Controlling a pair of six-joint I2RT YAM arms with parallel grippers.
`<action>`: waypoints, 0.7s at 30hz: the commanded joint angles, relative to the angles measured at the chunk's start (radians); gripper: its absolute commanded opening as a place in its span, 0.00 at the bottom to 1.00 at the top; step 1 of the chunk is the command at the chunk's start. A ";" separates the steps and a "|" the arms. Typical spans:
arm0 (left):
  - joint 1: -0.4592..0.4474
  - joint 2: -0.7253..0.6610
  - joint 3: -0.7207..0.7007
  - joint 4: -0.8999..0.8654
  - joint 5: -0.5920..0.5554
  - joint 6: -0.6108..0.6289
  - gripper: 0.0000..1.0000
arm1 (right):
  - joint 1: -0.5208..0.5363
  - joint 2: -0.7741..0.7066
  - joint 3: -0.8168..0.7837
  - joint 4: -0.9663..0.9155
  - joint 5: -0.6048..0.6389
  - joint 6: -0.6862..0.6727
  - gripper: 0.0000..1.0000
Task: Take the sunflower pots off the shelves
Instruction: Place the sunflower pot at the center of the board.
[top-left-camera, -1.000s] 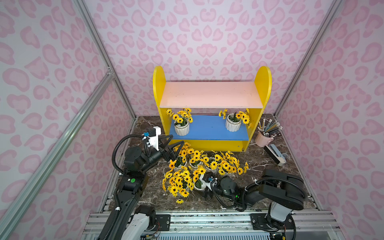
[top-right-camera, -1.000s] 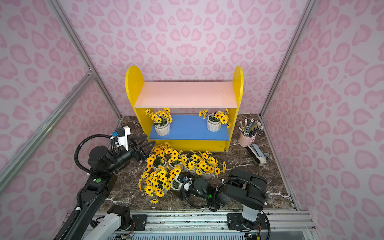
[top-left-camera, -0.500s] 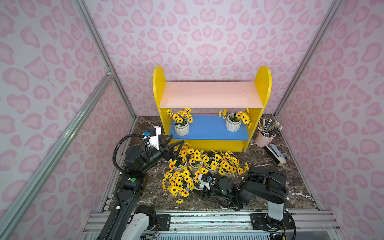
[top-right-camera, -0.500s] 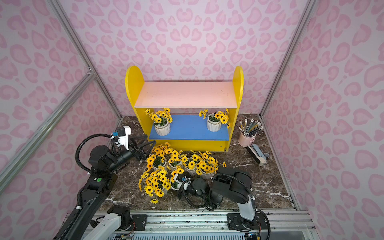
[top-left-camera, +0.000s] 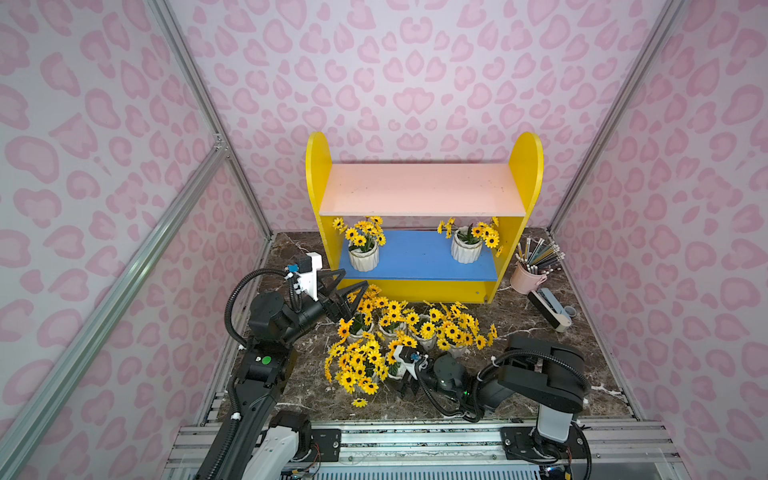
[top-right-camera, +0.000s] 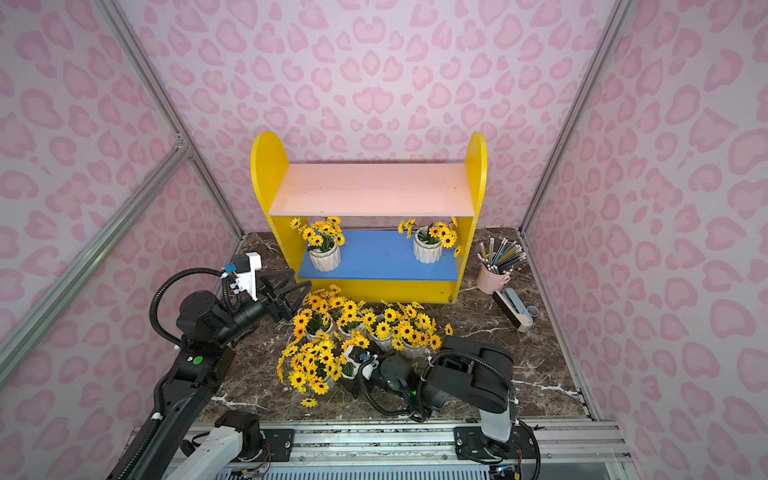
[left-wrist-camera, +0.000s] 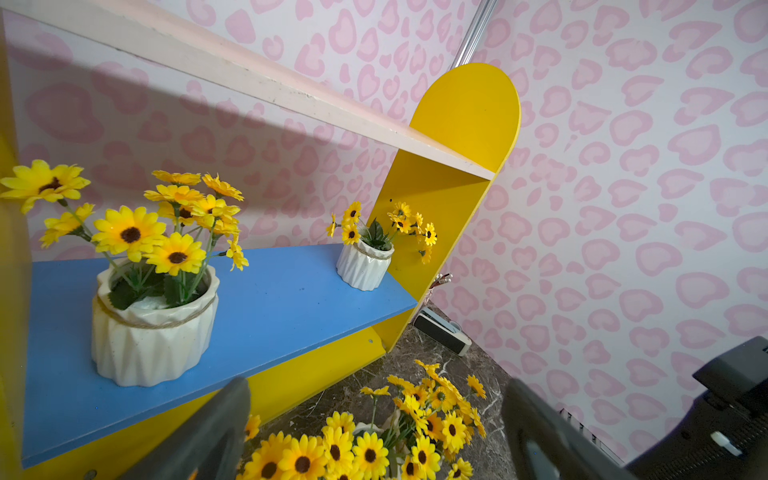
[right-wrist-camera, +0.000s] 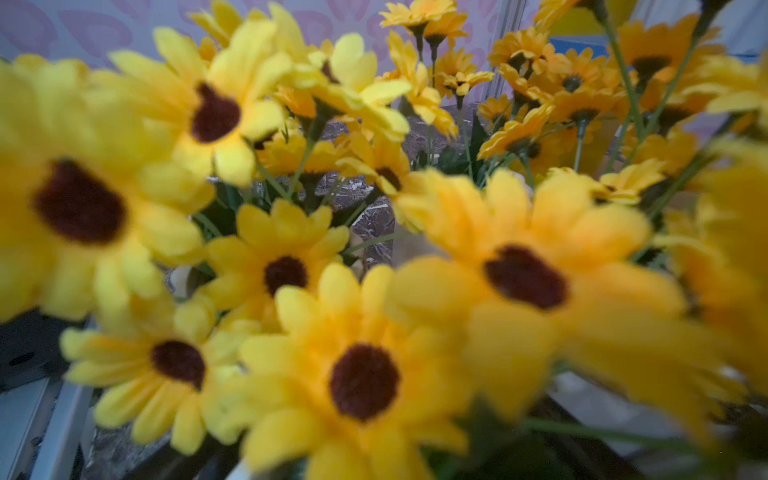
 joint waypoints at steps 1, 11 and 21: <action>-0.001 -0.003 0.007 0.013 -0.002 0.007 0.96 | 0.007 -0.027 -0.004 -0.015 0.038 0.002 0.99; -0.001 -0.017 0.010 0.005 -0.009 0.012 0.96 | 0.033 -0.178 -0.033 -0.199 0.113 -0.024 0.99; -0.001 -0.032 0.013 0.003 -0.013 0.017 0.96 | 0.039 -0.490 -0.075 -0.566 0.135 -0.026 0.99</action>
